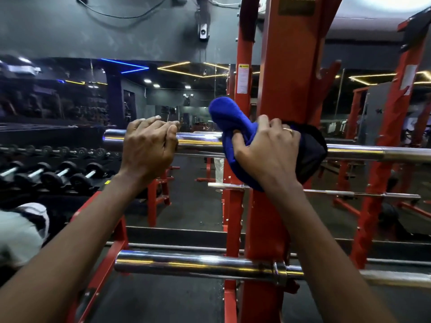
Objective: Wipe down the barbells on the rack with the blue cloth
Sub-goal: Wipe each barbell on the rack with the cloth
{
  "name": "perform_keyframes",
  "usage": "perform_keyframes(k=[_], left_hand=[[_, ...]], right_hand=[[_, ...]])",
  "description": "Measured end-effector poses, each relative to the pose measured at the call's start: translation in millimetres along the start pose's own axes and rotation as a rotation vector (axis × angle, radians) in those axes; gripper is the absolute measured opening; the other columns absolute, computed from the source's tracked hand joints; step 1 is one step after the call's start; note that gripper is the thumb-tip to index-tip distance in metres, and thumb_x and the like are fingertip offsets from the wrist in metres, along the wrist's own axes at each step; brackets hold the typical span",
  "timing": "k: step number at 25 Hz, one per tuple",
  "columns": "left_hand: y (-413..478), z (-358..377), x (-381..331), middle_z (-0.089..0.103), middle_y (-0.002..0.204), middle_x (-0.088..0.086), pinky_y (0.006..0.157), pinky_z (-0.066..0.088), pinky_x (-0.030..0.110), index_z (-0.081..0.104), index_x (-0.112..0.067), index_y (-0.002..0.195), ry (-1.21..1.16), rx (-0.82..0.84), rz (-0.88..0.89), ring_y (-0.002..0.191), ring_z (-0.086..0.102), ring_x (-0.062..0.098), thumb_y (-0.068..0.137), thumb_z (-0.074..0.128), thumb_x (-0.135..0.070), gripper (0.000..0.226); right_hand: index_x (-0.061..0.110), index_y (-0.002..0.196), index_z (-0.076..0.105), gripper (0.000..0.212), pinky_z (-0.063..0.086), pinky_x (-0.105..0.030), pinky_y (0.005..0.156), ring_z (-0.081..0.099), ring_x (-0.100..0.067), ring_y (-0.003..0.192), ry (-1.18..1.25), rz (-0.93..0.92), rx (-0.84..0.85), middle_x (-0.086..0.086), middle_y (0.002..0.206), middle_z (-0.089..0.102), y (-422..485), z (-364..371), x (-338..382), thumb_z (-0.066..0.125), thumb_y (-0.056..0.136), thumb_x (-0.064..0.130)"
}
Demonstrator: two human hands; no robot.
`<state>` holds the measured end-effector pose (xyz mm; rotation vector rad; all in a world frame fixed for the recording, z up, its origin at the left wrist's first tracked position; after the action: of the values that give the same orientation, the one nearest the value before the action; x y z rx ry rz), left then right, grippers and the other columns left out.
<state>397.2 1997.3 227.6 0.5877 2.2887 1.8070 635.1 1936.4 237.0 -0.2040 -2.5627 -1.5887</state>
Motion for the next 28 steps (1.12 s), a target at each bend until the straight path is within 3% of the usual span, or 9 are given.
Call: perform_keyframes(k=[5, 8, 11, 18, 20, 23, 25, 28], left_hand=[[-4, -3, 11, 0.068, 0.123, 0.008, 0.100, 0.038, 0.045, 0.062, -0.015, 0.134, -0.025, 0.125, 0.086, 0.118, 0.059, 0.027, 0.107, 0.028, -0.044, 0.052], [-19, -6, 18, 0.062, 0.125, 0.009, 0.100, 0.035, 0.048, 0.051, -0.015, 0.145, 0.067, 0.160, 0.199, 0.114, 0.056, 0.028, 0.104, 0.033, -0.053, 0.059], [-21, -2, 19, 0.060, 0.124, 0.008, 0.100, 0.034, 0.048, 0.050, -0.015, 0.144, 0.070, 0.176, 0.182, 0.112, 0.054, 0.029, 0.102, 0.034, -0.057, 0.062], [-24, -5, 17, 0.061, 0.124, 0.007, 0.099, 0.034, 0.048, 0.055, -0.015, 0.140, -0.001, 0.097, 0.166, 0.113, 0.054, 0.029, 0.103, 0.035, -0.052, 0.056], [-24, -8, 21, 0.060, 0.125, 0.007, 0.101, 0.033, 0.047, 0.055, -0.016, 0.142, -0.056, 0.107, 0.184, 0.116, 0.054, 0.029, 0.105, 0.032, -0.049, 0.054], [-27, -14, 68, 0.060, 0.130, 0.003, 0.105, 0.030, 0.049, 0.056, -0.022, 0.140, -0.103, 0.117, 0.060, 0.124, 0.051, 0.028, 0.105, 0.028, -0.048, 0.051], [-29, -12, 97, 0.059, 0.130, 0.001, 0.104, 0.031, 0.049, 0.054, -0.024, 0.140, -0.180, 0.167, 0.032, 0.124, 0.052, 0.027, 0.105, 0.027, -0.048, 0.050], [-32, -6, 101, 0.055, 0.132, 0.002, 0.101, 0.035, 0.044, 0.047, -0.020, 0.145, -0.357, 0.237, 0.118, 0.122, 0.052, 0.025, 0.106, 0.030, -0.042, 0.048]], right_hand=[[0.022, 0.094, 0.055, 0.042, 0.042, -0.040, 0.080, 0.066, -0.032, 0.088, 0.152, -0.279, 0.122, -0.003, 0.090, 0.070, 8, 9, 37, 0.046, 0.088, 0.062], [0.027, 0.102, 0.057, 0.049, 0.047, -0.040, 0.078, 0.066, -0.031, 0.089, 0.205, -0.288, 0.169, -0.001, 0.094, 0.070, 12, 8, 20, 0.040, 0.084, 0.069], [0.024, 0.105, 0.057, 0.056, 0.043, -0.043, 0.087, 0.065, -0.029, 0.089, 0.152, -0.270, 0.058, 0.000, 0.094, 0.070, 1, 7, 28, 0.034, 0.084, 0.070], [0.025, 0.112, 0.059, 0.051, 0.040, -0.042, 0.091, 0.064, -0.028, 0.089, 0.178, -0.370, 0.054, 0.002, 0.094, 0.070, -9, 3, 44, 0.043, 0.084, 0.064], [0.022, 0.106, 0.062, 0.046, 0.043, -0.041, 0.082, 0.065, -0.033, 0.086, 0.191, -0.316, 0.029, -0.004, 0.089, 0.071, -5, -4, 35, 0.048, 0.084, 0.061], [0.021, 0.091, 0.060, 0.047, 0.042, -0.041, 0.078, 0.065, -0.036, 0.082, 0.127, -0.138, -0.011, -0.008, 0.080, 0.068, 1, -4, 33, 0.041, 0.084, 0.064], [0.023, 0.084, 0.057, 0.048, 0.042, -0.041, 0.078, 0.066, -0.035, 0.080, 0.050, -0.073, 0.002, -0.005, 0.074, 0.065, 5, 9, 60, 0.036, 0.082, 0.066], [0.025, 0.084, 0.054, 0.044, 0.037, -0.038, 0.077, 0.064, -0.029, 0.076, 0.032, -0.120, 0.025, 0.004, 0.070, 0.056, 4, 31, 131, 0.038, 0.082, 0.066]])
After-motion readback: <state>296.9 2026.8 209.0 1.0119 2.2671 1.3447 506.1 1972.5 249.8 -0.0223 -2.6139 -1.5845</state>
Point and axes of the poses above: each hand's wrist, its own y-axis towards the middle knuckle, its own z-axis out of the palm, x = y × z, the point moved 9 cm from there along y, towards the middle knuckle
